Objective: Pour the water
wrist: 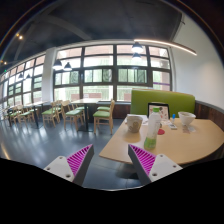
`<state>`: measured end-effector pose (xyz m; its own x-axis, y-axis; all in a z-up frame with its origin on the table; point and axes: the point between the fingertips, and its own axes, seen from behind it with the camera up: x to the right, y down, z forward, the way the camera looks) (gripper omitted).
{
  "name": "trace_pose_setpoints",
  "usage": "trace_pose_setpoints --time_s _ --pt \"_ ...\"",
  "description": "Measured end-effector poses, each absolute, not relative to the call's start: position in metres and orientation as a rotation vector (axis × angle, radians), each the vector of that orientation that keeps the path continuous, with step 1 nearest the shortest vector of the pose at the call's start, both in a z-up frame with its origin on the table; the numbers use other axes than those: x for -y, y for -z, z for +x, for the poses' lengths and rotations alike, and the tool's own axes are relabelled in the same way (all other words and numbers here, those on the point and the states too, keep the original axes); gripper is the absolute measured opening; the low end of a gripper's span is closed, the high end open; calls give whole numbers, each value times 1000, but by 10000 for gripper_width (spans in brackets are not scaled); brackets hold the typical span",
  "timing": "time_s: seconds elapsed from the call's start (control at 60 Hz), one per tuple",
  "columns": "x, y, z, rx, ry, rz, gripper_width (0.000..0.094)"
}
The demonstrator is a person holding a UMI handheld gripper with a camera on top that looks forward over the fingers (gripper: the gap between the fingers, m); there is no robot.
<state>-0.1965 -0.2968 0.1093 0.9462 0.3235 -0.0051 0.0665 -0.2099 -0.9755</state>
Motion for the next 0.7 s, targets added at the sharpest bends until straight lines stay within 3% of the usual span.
trace_pose_setpoints --time_s 0.333,0.7 --pt "258 -101 -130 169 -124 -1720 795" --pt "103 -81 -74 79 -71 -1787 795"
